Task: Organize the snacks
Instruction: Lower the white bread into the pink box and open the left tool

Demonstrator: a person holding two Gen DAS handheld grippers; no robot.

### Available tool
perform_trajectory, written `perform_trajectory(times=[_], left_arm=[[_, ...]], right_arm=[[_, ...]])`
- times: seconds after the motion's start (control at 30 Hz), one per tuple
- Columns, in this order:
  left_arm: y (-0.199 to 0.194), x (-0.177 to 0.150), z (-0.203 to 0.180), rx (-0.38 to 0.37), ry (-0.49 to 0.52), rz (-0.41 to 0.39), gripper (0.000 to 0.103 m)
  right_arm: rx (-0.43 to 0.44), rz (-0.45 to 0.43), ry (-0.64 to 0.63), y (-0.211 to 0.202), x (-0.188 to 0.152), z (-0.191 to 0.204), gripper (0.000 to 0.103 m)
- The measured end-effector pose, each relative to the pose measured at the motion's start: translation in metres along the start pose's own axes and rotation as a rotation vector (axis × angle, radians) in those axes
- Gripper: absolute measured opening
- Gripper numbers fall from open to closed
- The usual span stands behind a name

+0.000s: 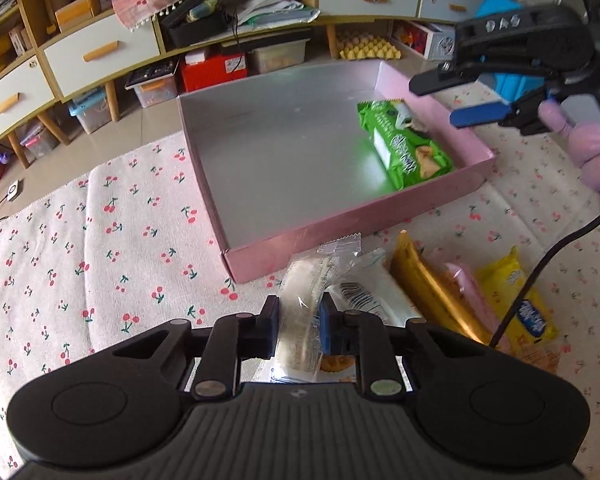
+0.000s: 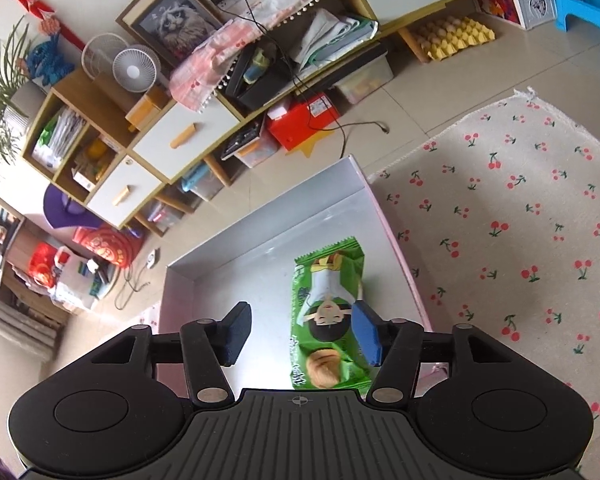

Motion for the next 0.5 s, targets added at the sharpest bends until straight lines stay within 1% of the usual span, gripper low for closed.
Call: perform_trajectory(times=[0.13, 0.27, 0.37, 0.4, 0.5], left_arm=[[-0.016, 0.012, 0.005, -0.063, -0.054, -0.062, 0.017], [-0.025, 0.032, 0.012, -0.090, -0.130, -0.123, 0.017], [-0.018, 0.049, 0.016, -0.074, -0.173, -0.140, 0.017], [-0.014, 0.054, 0.016, -0.062, -0.176, -0.141, 0.017], [0.000, 0.066, 0.017, -0.012, -0.179, -0.141, 0.018]], right_arm=[[0.005, -0.006, 0.014, -0.005, 0.003, -0.005, 0.064], [0.011, -0.001, 0.031, -0.008, 0.005, -0.010, 0.066], [0.005, 0.003, 0.027, -0.008, 0.004, -0.013, 0.067], [0.004, 0.003, 0.030, -0.008, 0.004, -0.014, 0.070], [0.006, 0.005, 0.041, -0.008, 0.005, -0.016, 0.070]])
Point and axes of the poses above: each gripper's, at about its wrist camera, not at the fingertips, and y roughly the way its jaws point, z to its left, x to its top, the point moved 3 cm from there along y, roughly the way its jaws point, and after that the axes turned 10 degrees about y, right-handed, at the moved point
